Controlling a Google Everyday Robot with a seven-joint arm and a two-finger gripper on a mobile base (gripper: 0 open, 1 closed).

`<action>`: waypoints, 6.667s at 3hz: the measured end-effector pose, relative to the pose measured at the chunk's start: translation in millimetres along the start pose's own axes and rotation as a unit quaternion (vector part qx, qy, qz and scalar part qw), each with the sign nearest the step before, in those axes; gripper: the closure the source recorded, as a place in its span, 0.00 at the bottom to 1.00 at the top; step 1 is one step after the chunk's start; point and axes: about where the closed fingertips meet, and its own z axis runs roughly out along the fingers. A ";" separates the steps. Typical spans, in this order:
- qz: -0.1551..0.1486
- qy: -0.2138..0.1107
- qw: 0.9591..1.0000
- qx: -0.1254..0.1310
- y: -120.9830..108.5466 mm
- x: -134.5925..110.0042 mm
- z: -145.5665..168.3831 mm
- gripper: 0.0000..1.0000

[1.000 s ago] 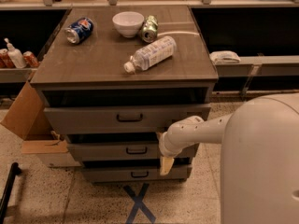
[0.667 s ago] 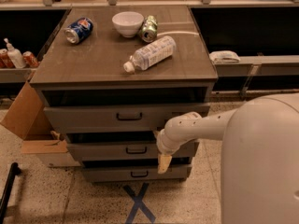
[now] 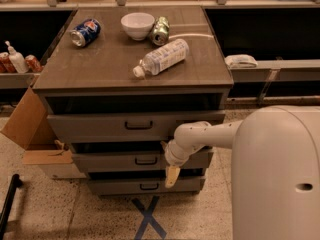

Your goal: Open middle drawer

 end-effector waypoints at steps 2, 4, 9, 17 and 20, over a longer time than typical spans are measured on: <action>0.014 0.006 0.999 -0.029 11.3 12.1 33.3 0.18; 0.015 0.007 1.000 -0.027 10.6 10.5 26.1 0.73; 0.007 -0.014 0.999 -0.032 46.1 16.2 8.9 0.28; 0.046 -0.021 0.991 -0.125 138.8 13.7 -6.1 0.00; 0.047 -0.043 0.994 -0.091 126.0 26.0 -39.1 0.00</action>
Offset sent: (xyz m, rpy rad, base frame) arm -0.0051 -0.0010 -0.0520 -0.0280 0.0846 -0.0186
